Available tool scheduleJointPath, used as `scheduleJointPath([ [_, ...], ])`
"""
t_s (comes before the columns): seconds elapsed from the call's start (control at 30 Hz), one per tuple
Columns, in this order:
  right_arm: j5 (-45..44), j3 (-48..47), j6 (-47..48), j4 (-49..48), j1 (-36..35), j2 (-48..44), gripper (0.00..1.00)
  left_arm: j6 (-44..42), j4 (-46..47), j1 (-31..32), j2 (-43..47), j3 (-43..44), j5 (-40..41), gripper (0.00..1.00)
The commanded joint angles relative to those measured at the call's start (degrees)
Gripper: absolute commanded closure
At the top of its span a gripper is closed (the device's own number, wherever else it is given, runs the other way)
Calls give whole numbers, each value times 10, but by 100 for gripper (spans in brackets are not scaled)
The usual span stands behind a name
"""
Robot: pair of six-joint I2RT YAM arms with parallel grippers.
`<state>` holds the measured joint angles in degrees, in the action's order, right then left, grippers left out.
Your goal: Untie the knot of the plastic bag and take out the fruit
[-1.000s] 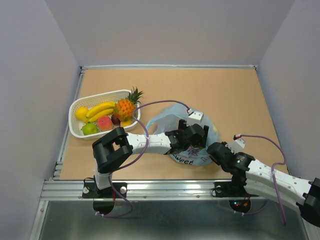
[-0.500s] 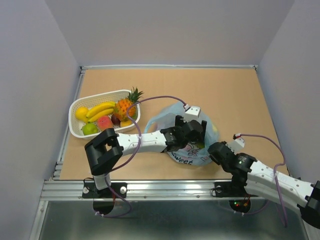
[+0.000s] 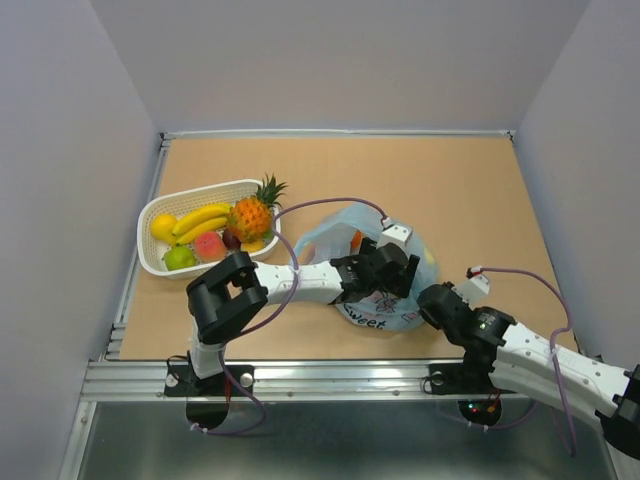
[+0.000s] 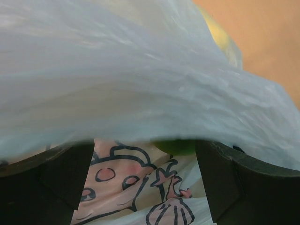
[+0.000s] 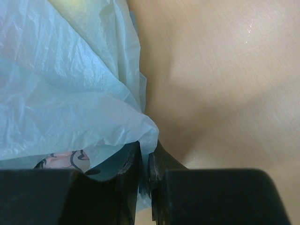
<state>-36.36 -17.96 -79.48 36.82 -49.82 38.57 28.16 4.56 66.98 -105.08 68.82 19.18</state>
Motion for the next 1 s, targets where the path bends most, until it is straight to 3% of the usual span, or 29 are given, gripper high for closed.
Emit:
scheduleJointPath([
  [0.0, -10, -19, 0, -16, 3, -11, 83, -46, 52, 3, -10, 29, -69, 1],
  [0.27, -8, -25, 9, -16, 3, -11, 83, -81, 55, 3, -74, 83, -80, 1],
  [0.67, 7, -10, 3, -16, 3, -31, 83, -49, 14, -1, -142, 121, -46, 5],
  [0.8, 4, -11, 3, -16, 3, -32, 83, -42, 12, -1, -107, 95, -29, 26],
  [0.97, 0, -10, 1, -16, 3, -30, 83, -39, -2, -1, -16, 57, -11, 66],
])
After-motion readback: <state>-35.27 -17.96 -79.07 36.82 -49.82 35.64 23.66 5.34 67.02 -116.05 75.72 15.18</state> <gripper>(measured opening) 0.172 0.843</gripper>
